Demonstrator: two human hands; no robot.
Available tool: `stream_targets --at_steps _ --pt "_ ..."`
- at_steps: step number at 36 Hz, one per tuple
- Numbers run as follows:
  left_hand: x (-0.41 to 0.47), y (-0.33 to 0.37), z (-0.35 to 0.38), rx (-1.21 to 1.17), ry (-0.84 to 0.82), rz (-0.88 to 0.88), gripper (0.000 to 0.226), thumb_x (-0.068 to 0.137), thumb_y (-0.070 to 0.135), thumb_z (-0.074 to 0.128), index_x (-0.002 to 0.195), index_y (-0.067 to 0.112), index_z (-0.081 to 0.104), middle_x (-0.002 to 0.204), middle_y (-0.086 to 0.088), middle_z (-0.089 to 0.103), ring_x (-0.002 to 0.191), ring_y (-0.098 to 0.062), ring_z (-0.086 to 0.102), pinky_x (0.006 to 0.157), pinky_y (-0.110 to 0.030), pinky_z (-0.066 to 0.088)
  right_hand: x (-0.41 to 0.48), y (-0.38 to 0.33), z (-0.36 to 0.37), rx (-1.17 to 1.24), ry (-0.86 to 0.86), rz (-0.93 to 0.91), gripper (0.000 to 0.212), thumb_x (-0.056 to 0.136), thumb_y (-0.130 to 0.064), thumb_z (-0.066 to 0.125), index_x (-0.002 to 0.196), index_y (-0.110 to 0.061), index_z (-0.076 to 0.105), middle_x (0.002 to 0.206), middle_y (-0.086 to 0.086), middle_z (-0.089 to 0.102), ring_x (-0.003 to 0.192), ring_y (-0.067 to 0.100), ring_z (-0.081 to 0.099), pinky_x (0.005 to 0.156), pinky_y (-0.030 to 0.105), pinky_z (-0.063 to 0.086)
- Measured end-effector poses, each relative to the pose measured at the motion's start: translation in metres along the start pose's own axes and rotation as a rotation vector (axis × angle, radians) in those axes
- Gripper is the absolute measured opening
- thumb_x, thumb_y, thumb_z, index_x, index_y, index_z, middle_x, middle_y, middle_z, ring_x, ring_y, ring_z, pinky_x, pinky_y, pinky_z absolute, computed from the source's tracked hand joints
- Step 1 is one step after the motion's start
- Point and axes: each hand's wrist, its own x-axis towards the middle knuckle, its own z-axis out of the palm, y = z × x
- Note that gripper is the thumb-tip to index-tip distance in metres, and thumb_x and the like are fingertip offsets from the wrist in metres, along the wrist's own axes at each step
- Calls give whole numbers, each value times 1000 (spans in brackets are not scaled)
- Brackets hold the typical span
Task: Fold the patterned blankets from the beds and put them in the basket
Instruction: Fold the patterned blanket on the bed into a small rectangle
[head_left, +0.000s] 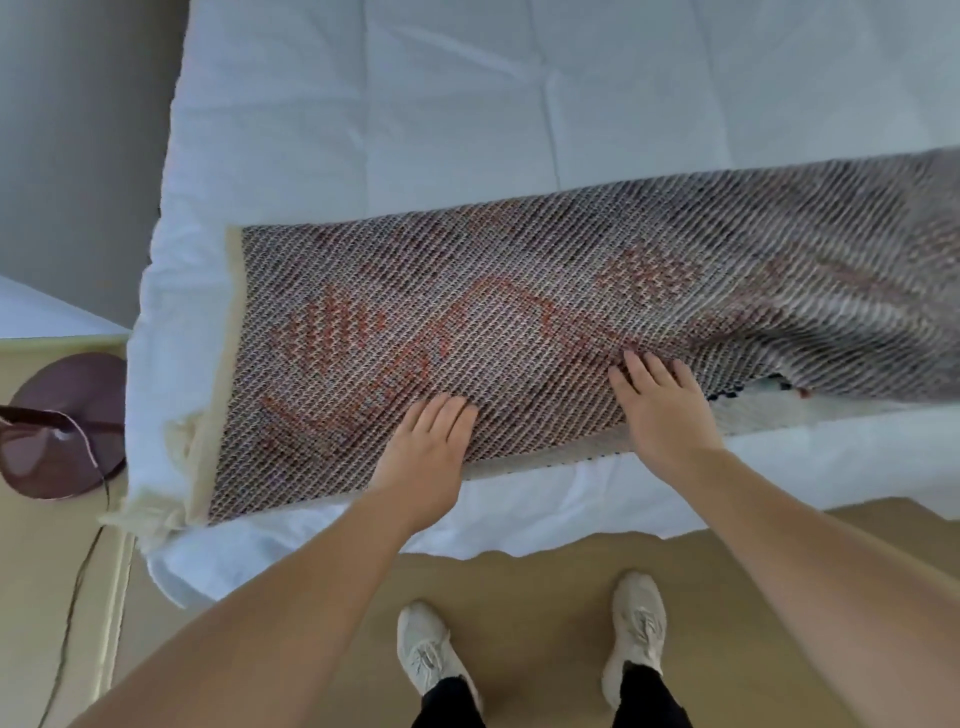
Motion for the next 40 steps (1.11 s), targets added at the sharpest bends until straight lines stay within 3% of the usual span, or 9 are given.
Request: stream_targets --at_steps 5,12,16,23,25,29,32,35,40 --pt "46 69 -12 13 45 91 64 99 13 21 147 9 -22 158 -7 -22 144 -22 -24 113 -38 -19 0 53 20 20 65 34 62 100 -20 33 154 -15 2 162 9 -1 148 30 4 120 45 7" --pt "105 148 -34 -20 70 58 64 100 12 23 148 10 -19 158 -6 -23 144 -21 -23 115 -37 -14 5 133 48 51 119 144 63 98 -22 41 152 -14 12 160 11 11 145 32 14 118 47 16" --pt "112 162 -38 -58 36 7 64 98 8 23 150 10 -15 158 -5 -24 144 -20 -23 118 -38 -13 4 167 57 112 149 99 58 98 -13 37 152 -12 17 159 7 18 146 25 16 119 40 14" --pt "87 160 -20 -31 -39 16 59 102 16 19 149 14 -17 154 -3 -29 135 -14 -34 117 -36 -15 -38 169 74 16 -37 -96 57 101 -17 20 153 -8 0 161 9 -8 149 25 -5 121 43 3" --pt "86 160 -20 -24 -35 50 55 100 28 7 149 16 -14 154 -2 -28 135 -13 -33 116 -37 -16 -43 168 81 25 -18 -114 56 102 -28 20 153 -7 11 161 12 -3 149 28 0 120 46 4" --pt "100 165 -31 -52 -4 149 64 90 52 -3 147 24 -16 156 1 -23 141 -13 -28 116 -36 -18 -34 178 80 141 151 -206 68 97 -53 13 134 -13 54 151 14 37 139 32 35 115 52 21" --pt "128 175 -46 -160 74 25 62 98 49 7 152 21 -7 160 -1 -16 145 -16 -21 118 -39 -12 -8 185 69 241 204 -175 70 95 -51 2 149 -18 32 159 12 17 147 29 17 119 47 12" --pt "162 187 -54 -212 126 -122 64 99 50 10 152 19 -7 160 -5 -15 146 -21 -17 119 -44 -9 29 186 64 291 186 -79 66 99 -54 9 154 -19 6 162 10 -3 148 29 -1 120 48 5" --pt "197 217 -56 -159 143 -175 70 96 56 6 152 18 -10 160 -9 -15 146 -27 -17 117 -49 -9 50 217 85 232 177 -58 75 94 -63 3 154 -19 -4 161 7 -9 148 26 -9 120 48 0"
